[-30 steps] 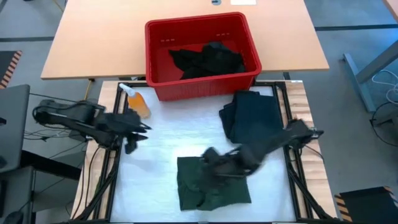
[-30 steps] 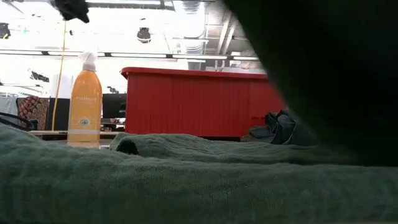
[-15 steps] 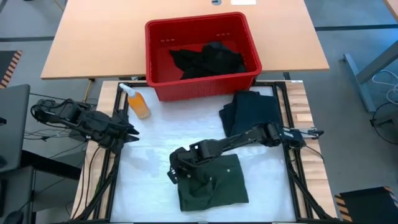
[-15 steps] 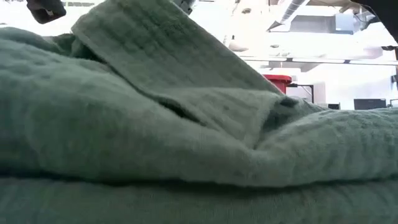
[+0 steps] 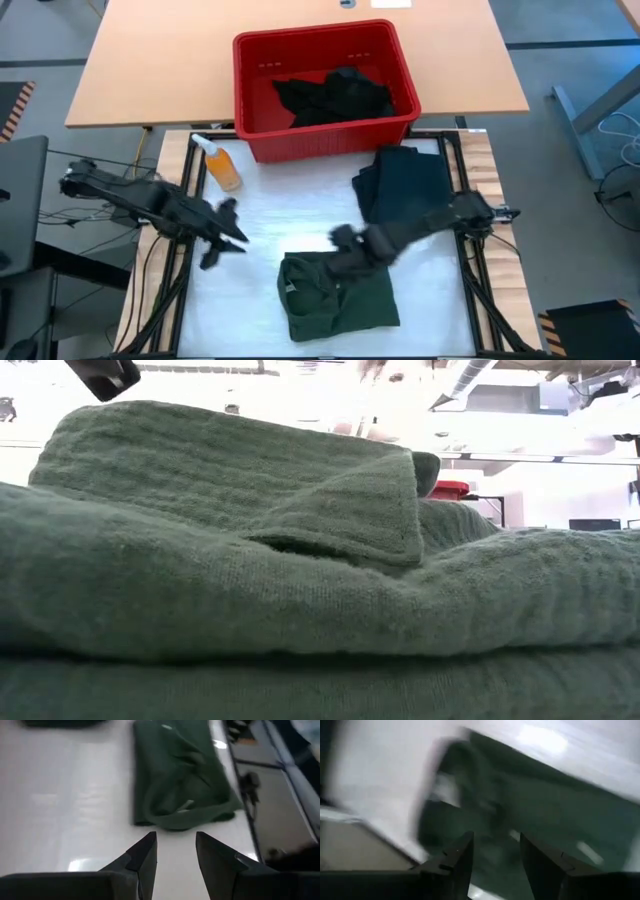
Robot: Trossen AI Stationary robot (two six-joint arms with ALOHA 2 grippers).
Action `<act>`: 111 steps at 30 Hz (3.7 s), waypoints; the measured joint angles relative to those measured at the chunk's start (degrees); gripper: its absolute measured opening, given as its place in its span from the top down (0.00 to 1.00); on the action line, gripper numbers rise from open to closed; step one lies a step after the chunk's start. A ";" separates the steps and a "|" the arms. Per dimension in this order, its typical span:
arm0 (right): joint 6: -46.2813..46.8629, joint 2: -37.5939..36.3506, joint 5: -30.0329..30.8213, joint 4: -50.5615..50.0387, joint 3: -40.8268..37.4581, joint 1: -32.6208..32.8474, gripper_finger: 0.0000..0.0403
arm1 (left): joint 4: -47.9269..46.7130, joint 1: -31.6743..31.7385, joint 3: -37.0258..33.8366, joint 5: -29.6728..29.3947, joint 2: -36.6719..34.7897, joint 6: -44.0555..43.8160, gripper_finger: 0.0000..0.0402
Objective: Fold laundry
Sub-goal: Stack the green polo shirt on top of the dark blue pants
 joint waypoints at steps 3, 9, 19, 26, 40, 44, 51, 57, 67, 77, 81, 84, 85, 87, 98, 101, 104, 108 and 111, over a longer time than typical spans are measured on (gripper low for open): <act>11.60 -2.93 2.06 -10.83 -2.63 4.85 0.54 | 9.82 0.02 -5.24 5.88 4.33 1.72 0.69; 27.47 -10.45 5.95 -10.67 -17.01 13.27 0.45 | 32.54 -0.13 -8.95 11.82 12.66 2.05 0.69; 30.30 -28.03 10.87 24.72 -59.00 22.77 0.29 | 53.86 -2.61 -8.39 12.72 29.68 10.71 0.69; 26.18 -30.82 14.23 41.78 -75.15 27.65 0.28 | 58.84 -5.19 -5.88 7.32 41.58 5.06 0.67; 26.97 -30.54 27.39 66.92 -88.15 31.84 0.28 | 53.99 -6.61 -0.50 -1.24 45.27 -5.96 0.67; 27.54 -30.54 29.92 70.48 -88.52 32.94 0.28 | 51.76 -6.65 -0.54 -1.77 45.29 -7.26 0.68; 29.49 -30.54 39.54 74.75 -88.52 34.57 0.28 | 50.07 -6.68 -0.52 -0.80 45.27 -2.85 0.70; 29.16 -29.86 35.91 73.71 -88.52 29.93 0.28 | 43.92 -5.26 -0.52 3.50 43.88 -4.50 0.70; 27.72 -21.68 28.27 74.35 -85.46 25.42 0.28 | 25.26 -9.20 -0.54 -4.12 33.00 -26.24 0.70; 21.72 -23.44 26.52 73.09 -84.22 24.96 0.28 | 18.14 -20.91 -0.58 -16.32 33.50 -71.85 0.59; 21.21 -23.42 26.54 73.10 -84.22 24.98 0.28 | 20.88 -24.77 -0.56 -21.97 35.69 -80.72 0.49; 20.72 -23.40 26.60 73.20 -84.22 24.98 0.28 | 23.24 -26.12 -0.56 -22.60 39.07 -84.80 0.41; 20.19 -23.40 26.53 73.31 -84.22 24.98 0.28 | 24.17 -26.46 -0.58 -22.64 40.63 -85.85 0.39; 18.87 -23.40 26.16 73.41 -84.22 24.94 0.28 | 28.85 -26.61 -0.58 -23.11 44.19 -86.47 0.36; 18.05 -23.42 24.68 74.89 -84.24 24.50 0.28 | 39.99 -26.26 -0.46 -29.95 57.87 -90.48 0.33; 17.84 -23.42 24.65 74.95 -84.24 24.56 0.28 | 43.95 -26.20 -0.36 -32.27 60.47 -90.84 0.33; 15.42 -23.38 24.34 76.21 -84.29 24.63 0.28 | 46.55 -25.78 -0.32 -33.98 62.15 -90.87 0.33; 13.78 -23.35 23.90 77.17 -84.30 24.22 0.28 | 46.70 -24.70 -0.34 -34.06 62.64 -90.53 0.34; 13.81 -22.97 23.72 77.43 -84.30 23.67 0.28 | 47.05 -23.70 -0.36 -32.82 62.71 -88.91 0.38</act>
